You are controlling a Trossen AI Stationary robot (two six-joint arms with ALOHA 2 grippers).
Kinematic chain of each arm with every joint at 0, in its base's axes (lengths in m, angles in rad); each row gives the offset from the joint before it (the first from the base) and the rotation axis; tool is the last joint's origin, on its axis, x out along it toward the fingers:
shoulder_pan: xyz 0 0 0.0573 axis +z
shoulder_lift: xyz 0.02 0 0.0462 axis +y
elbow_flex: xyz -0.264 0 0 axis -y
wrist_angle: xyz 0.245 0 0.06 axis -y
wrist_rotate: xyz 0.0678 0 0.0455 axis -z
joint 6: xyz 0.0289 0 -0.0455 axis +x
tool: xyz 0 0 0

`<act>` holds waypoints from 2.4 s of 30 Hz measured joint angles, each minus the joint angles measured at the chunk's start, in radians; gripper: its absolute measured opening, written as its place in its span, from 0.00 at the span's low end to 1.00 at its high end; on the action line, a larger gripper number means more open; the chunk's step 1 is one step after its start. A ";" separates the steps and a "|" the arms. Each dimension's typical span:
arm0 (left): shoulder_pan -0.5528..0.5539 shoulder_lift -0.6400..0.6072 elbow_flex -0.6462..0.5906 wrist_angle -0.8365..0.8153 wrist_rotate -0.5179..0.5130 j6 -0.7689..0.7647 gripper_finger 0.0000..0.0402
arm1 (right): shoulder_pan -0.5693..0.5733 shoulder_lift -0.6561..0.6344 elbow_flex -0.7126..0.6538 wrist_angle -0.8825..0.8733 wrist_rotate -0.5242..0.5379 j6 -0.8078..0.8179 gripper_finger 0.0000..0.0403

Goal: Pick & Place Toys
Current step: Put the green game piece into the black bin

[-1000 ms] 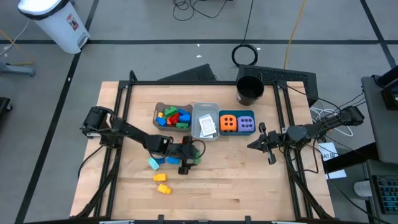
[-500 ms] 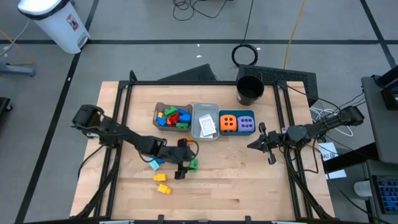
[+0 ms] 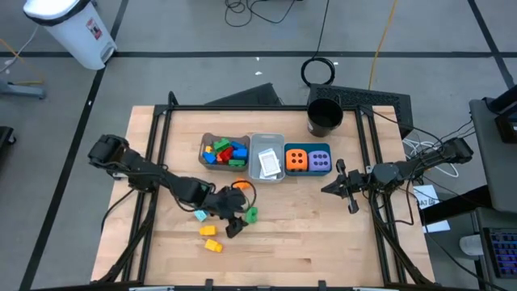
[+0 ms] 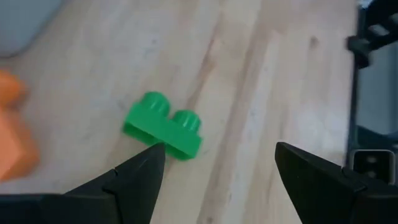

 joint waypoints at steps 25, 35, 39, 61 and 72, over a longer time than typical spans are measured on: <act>0.015 0.252 0.108 -0.042 -0.129 -0.267 0.77 | 0.000 0.001 0.000 0.000 0.000 0.000 0.01; 0.015 0.302 0.110 -0.046 -0.107 -0.261 0.77 | 0.000 0.001 0.000 0.000 0.000 0.000 0.01; 0.017 0.301 0.111 -0.076 -0.106 -0.262 0.76 | 0.000 0.001 0.000 0.000 0.000 0.000 0.00; 0.017 0.306 0.106 0.033 -0.057 -0.008 0.31 | 0.000 0.001 0.000 0.000 0.000 0.000 0.01; 0.024 0.240 0.103 0.036 -0.074 0.092 0.05 | 0.000 0.001 0.000 0.001 0.000 0.000 0.00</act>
